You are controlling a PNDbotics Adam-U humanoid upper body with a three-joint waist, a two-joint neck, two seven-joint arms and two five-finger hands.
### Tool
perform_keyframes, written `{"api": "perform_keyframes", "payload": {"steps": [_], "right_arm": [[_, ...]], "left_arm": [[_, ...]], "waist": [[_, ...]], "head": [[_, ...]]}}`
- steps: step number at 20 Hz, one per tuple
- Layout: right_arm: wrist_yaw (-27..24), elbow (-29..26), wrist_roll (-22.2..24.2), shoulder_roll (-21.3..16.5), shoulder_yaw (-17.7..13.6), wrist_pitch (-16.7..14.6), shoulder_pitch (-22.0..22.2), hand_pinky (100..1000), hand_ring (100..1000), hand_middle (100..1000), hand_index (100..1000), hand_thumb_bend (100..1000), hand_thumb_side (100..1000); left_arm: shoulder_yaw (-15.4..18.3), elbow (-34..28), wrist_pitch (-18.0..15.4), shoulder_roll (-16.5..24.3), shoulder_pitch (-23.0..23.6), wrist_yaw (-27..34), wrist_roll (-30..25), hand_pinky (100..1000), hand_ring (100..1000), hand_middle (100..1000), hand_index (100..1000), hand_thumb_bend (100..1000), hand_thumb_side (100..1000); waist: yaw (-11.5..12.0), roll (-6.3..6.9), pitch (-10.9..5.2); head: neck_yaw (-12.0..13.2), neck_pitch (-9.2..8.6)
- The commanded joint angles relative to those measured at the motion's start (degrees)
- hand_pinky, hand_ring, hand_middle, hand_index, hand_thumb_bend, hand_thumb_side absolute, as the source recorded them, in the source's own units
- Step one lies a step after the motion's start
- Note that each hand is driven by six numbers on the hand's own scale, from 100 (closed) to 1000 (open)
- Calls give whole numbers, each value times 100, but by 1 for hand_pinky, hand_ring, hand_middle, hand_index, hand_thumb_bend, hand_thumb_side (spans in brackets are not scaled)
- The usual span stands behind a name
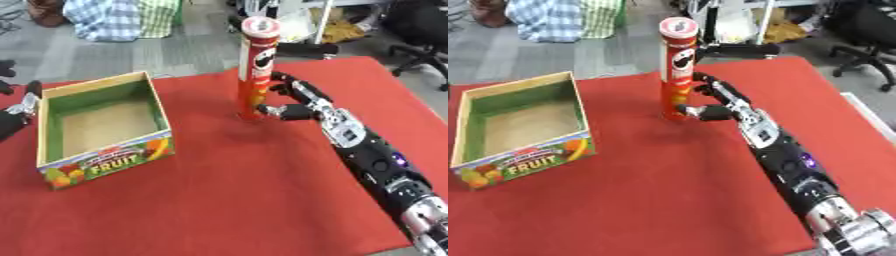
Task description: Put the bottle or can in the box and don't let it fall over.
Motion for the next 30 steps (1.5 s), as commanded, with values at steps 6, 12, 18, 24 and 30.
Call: {"api": "perform_keyframes", "payload": {"steps": [6, 12, 18, 24, 30], "right_arm": [[-179, -158, -44, -316, -66, -4, -175, 942, 893, 949, 977, 491, 368], [-301, -269, -48, -399, -67, 1, -196, 941, 892, 949, 976, 488, 370], [-352, -321, -72, -445, -75, -16, -235, 941, 892, 949, 976, 488, 371], [-406, -363, -81, -484, -82, -58, -277, 942, 893, 949, 976, 485, 373], [-443, -383, -60, -516, -82, -82, -314, 942, 893, 949, 976, 483, 373]], "left_arm": [[39, -36, -39, 185, -265, 102, 47, 790, 654, 737, 903, 237, 759], [51, -56, -33, 195, -341, 135, 78, 790, 655, 740, 906, 236, 759], [53, -72, -26, 200, -403, 141, 93, 791, 656, 742, 909, 236, 760], [67, -102, -26, 199, -454, 132, 119, 792, 657, 741, 910, 232, 760], [80, -119, -10, 193, -481, 153, 140, 792, 657, 741, 911, 232, 761]], "waist": [[71, 24, 99], [167, 17, 192], [226, 4, 281], [309, -17, 366], [388, -21, 431]], "head": [[-100, -186], [-156, -291], [-222, -375], [-267, -461], [-382, -544]]}}
